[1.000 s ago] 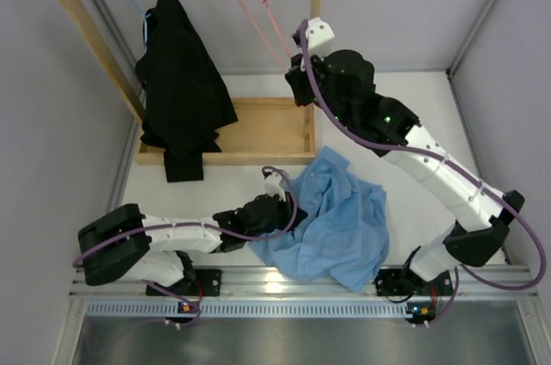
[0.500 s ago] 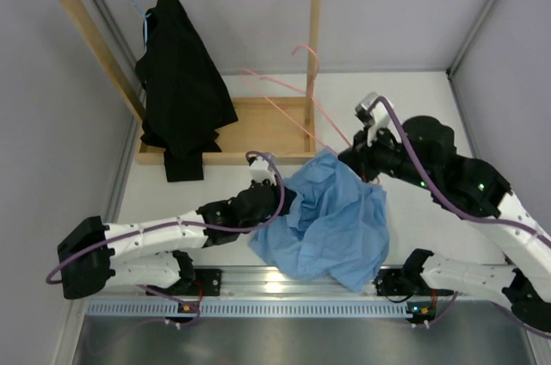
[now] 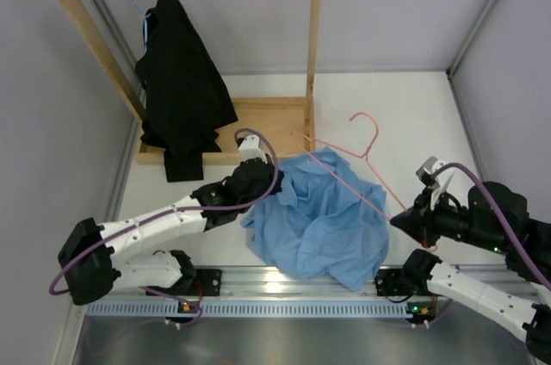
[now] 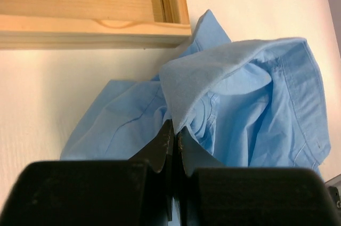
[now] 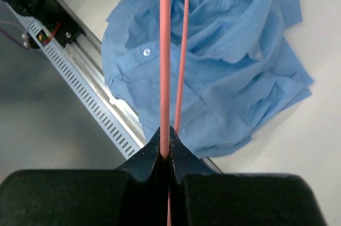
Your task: Place the shirt on the hanger
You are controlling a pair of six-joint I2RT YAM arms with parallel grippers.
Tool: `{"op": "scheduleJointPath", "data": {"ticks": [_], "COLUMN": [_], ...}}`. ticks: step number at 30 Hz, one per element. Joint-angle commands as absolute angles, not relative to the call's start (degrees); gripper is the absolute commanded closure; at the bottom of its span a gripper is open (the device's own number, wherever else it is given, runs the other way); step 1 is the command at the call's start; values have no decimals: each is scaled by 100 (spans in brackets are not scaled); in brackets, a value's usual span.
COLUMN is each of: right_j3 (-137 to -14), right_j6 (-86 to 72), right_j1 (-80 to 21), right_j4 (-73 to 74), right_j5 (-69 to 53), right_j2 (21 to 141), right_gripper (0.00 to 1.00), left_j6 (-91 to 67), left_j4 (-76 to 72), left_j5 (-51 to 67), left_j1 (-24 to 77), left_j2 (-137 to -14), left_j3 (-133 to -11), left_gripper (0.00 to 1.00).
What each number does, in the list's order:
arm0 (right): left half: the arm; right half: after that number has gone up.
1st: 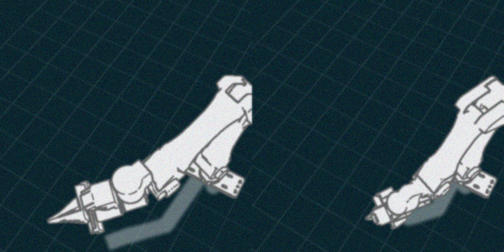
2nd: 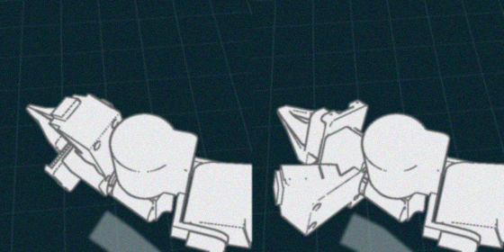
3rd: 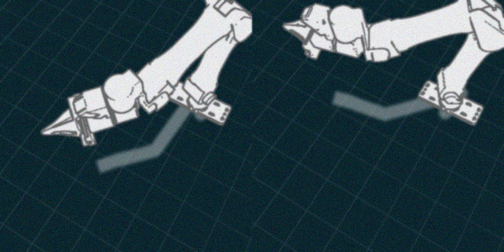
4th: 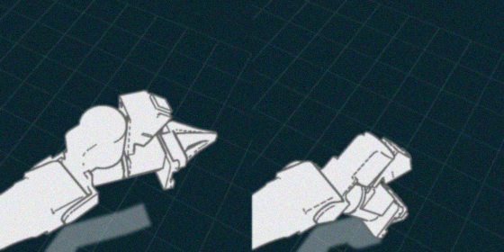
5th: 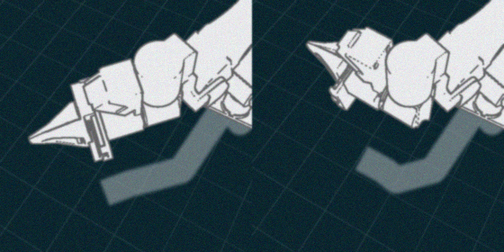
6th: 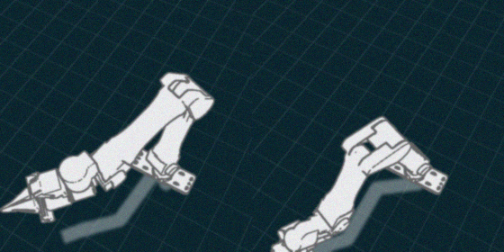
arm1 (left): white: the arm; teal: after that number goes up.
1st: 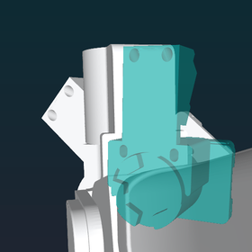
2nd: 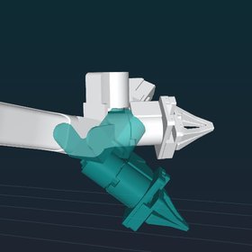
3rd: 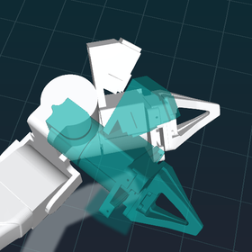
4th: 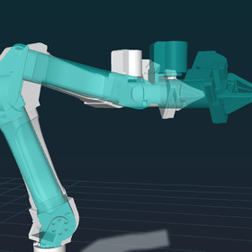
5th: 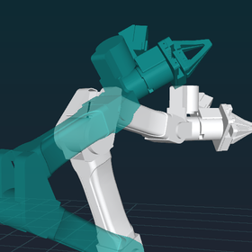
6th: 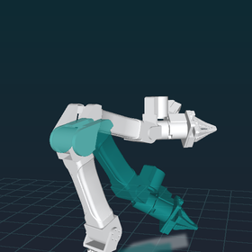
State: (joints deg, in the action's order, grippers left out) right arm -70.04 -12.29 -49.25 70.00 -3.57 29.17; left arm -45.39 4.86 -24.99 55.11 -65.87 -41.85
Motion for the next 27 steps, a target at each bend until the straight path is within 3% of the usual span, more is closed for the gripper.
{"op": "scheduleJointPath", "data": {"ticks": [1,9,13,20,24,27], "right_j3": [-6803,-5845,-5695,-5021,-4457,-4088], "right_j6": [-1555,-1810,-1942,-2390,-2602,-2523], "right_j1": [-4887,-4887,-4887,-4887,-4878,-4887], "right_j4": [7567,7708,7454,5891,4531,3843], "right_j5": [-755,-976,-949,-844,-755,-1692], "right_j2": [2532,2057,2039,2162,2206,2119], "right_gripper": [100,100,100,100,100,100], "left_j6": [-4412,-4254,-3974,-3456,-3024,-2664], "left_j4": [527,668,449,-422,-369,375], "left_j5": [-2373,-2215,-1358,771,1125,1082], "left_j1": [5257,4966,4975,5088,5431,5694], "left_j2": [-6811,-7110,-7040,-6734,-6373,-6267], "left_j3": [-4719,-5308,-5327,-5062,-5307,-5938], "left_gripper": [100,100,100,100,100,100]}}
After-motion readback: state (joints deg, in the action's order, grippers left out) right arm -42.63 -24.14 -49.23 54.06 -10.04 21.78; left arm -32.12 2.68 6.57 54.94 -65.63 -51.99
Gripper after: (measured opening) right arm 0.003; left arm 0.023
